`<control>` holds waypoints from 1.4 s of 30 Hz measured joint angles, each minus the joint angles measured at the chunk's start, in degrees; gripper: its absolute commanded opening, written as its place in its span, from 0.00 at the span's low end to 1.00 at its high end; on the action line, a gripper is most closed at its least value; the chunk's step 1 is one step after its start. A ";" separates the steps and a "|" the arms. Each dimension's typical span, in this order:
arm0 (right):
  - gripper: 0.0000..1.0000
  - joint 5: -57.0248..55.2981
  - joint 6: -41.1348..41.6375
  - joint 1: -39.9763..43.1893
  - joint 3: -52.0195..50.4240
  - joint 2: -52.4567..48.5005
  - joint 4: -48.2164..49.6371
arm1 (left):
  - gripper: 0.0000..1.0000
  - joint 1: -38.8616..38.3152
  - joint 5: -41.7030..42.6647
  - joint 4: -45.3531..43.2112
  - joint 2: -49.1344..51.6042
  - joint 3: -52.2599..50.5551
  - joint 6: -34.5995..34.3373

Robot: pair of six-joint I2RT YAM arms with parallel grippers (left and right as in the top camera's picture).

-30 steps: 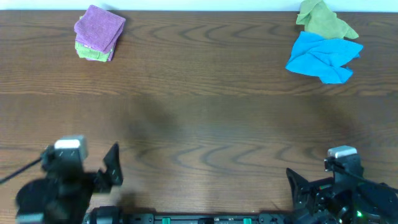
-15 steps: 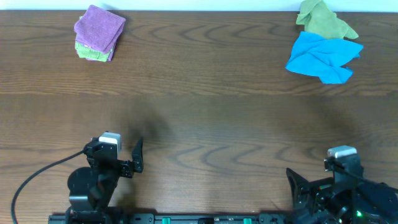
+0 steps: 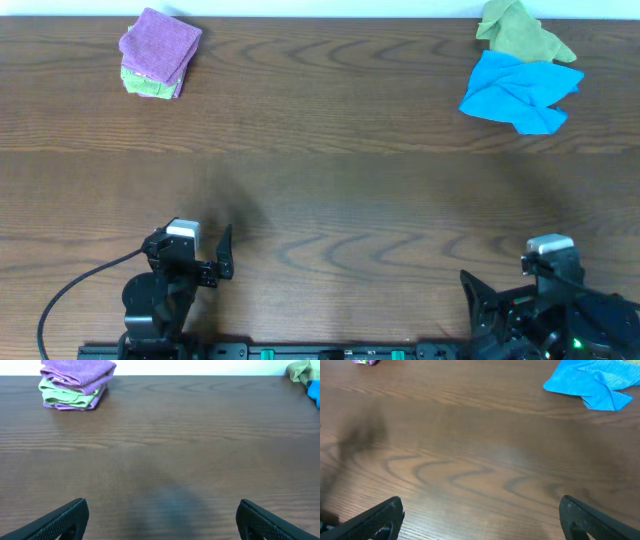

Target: Fold the cloth

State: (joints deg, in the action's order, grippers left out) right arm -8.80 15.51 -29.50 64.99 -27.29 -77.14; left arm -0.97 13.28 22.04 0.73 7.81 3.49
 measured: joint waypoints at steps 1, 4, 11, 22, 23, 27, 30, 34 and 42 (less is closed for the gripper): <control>0.99 0.00 0.00 0.00 0.02 0.00 0.02 | 0.95 0.00 -0.17 -0.02 0.00 0.00 0.00; 0.99 0.00 0.00 0.00 0.02 0.00 0.00 | 0.95 0.00 -0.46 -0.04 0.00 0.00 0.70; 0.99 0.00 0.00 0.00 0.00 0.00 0.00 | 0.95 0.00 -0.83 -0.04 0.00 -0.02 1.70; 0.99 0.00 0.00 0.00 0.00 0.00 0.02 | 0.95 0.00 -0.85 -0.04 0.00 -0.02 2.38; 0.99 0.00 0.00 0.00 0.00 0.00 0.00 | 0.95 0.00 -0.85 -0.04 0.00 -0.02 2.38; 0.99 -0.02 -0.02 0.00 0.00 0.00 0.02 | 0.95 0.00 -0.85 -0.07 0.00 -0.02 2.38; 0.99 -2.36 -0.85 0.00 0.00 0.00 0.83 | 0.95 0.00 -0.85 -0.07 0.00 -0.02 2.38; 0.99 -7.54 -1.95 1.75 -2.91 0.79 7.48 | 0.95 0.00 -0.85 -0.09 0.00 -0.02 2.40; 0.99 -7.13 -3.39 23.65 -25.24 10.21 31.65 | 0.96 0.00 -1.11 -0.28 0.00 -0.04 2.43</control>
State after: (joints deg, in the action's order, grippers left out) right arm -15.92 12.12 -5.85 39.75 -17.08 -45.50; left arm -0.97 12.16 21.76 0.73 7.77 5.91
